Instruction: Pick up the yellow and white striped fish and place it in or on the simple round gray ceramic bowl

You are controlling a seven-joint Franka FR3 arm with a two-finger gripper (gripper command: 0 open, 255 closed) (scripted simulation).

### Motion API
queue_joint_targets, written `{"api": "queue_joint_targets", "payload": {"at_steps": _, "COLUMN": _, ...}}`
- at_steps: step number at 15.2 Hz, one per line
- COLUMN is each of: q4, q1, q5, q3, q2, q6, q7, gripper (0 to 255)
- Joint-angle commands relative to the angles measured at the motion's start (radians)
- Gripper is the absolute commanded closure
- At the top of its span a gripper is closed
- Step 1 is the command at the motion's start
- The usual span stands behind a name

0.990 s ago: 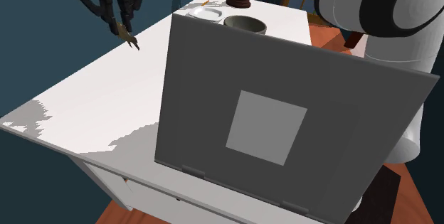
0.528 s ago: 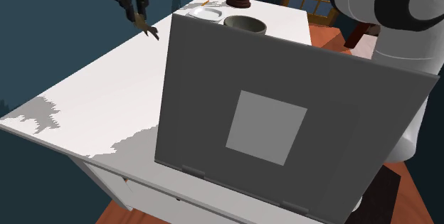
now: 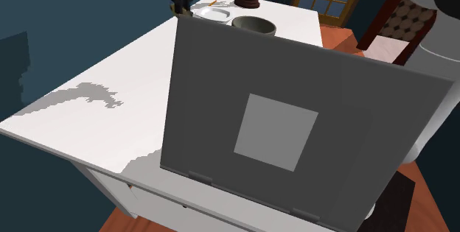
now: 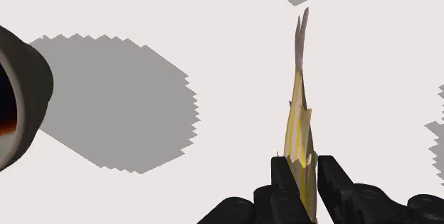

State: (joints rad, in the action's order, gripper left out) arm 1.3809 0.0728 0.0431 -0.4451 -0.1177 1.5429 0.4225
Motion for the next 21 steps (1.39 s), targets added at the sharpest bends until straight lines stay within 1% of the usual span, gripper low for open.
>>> {"api": "queue_joint_targets", "payload": {"at_steps": 1, "q4": 0.051, "q1": -0.035, "q5": -0.025, "q3": 0.021, "q2": 0.047, "q6": 0.009, "q7": -0.054, "gripper": 255}}
{"api": "queue_joint_targets", "payload": {"at_steps": 6, "q4": 0.145, "q1": -0.109, "q5": -0.067, "q3": 0.086, "q2": 0.132, "q6": 0.024, "q7": -0.189, "gripper": 255}}
{"api": "queue_joint_targets", "payload": {"at_steps": 11, "q4": 0.203, "q1": -0.171, "q5": -0.087, "q3": 0.155, "q2": 0.184, "q6": 0.028, "q7": -0.319, "gripper": 255}}
{"api": "queue_joint_targets", "payload": {"at_steps": 16, "q4": 0.227, "q1": -0.227, "q5": -0.094, "q3": 0.223, "q2": 0.207, "q6": 0.025, "q7": -0.445, "gripper": 255}}
{"api": "queue_joint_targets", "payload": {"at_steps": 20, "q4": 0.224, "q1": -0.271, "q5": -0.094, "q3": 0.277, "q2": 0.205, "q6": 0.020, "q7": -0.542, "gripper": 255}}
{"api": "queue_joint_targets", "payload": {"at_steps": 21, "q4": 0.217, "q1": -0.290, "q5": -0.092, "q3": 0.300, "q2": 0.199, "q6": 0.016, "q7": -0.584, "gripper": 255}}
